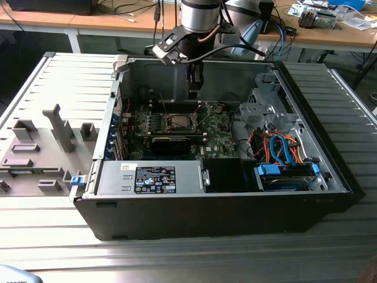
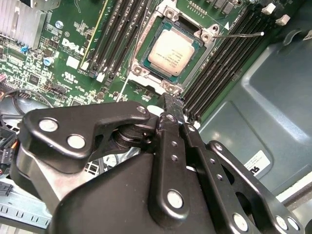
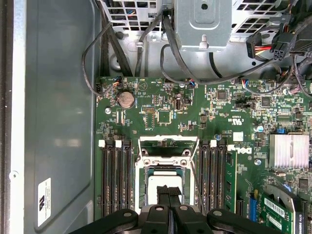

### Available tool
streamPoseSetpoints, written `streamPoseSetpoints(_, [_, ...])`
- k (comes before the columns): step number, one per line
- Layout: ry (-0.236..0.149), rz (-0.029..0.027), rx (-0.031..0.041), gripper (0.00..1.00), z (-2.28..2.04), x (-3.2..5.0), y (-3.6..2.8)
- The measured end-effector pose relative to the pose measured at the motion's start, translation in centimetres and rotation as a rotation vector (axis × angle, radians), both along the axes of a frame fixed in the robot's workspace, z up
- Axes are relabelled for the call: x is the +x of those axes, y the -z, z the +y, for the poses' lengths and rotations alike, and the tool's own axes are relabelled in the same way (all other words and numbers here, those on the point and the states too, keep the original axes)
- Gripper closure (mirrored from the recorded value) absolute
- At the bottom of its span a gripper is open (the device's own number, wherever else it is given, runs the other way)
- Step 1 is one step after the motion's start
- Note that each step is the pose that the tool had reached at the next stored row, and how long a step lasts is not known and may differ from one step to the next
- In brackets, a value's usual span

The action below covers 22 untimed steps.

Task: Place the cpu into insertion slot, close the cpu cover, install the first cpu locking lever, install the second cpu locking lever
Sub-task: 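Close the cpu cover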

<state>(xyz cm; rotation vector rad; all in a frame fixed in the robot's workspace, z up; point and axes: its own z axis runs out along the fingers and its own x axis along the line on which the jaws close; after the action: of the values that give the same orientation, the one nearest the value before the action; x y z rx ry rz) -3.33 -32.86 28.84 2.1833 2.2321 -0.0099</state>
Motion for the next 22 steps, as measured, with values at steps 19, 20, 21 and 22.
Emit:
streamPoseSetpoints(19, [0.000, 0.0000, 0.0000, 0.89, 0.00, 0.83, 0.03])
streamPoseSetpoints(20, [0.000, 0.0000, -0.0001, 0.89, 0.00, 0.89, 0.03])
streamPoseSetpoints(21, [0.000, 0.0000, 0.0000, 0.89, 0.00, 0.97, 0.04])
streamPoseSetpoints(22, [0.000, 0.0000, 0.0000, 0.89, 0.00, 1.01, 0.04])
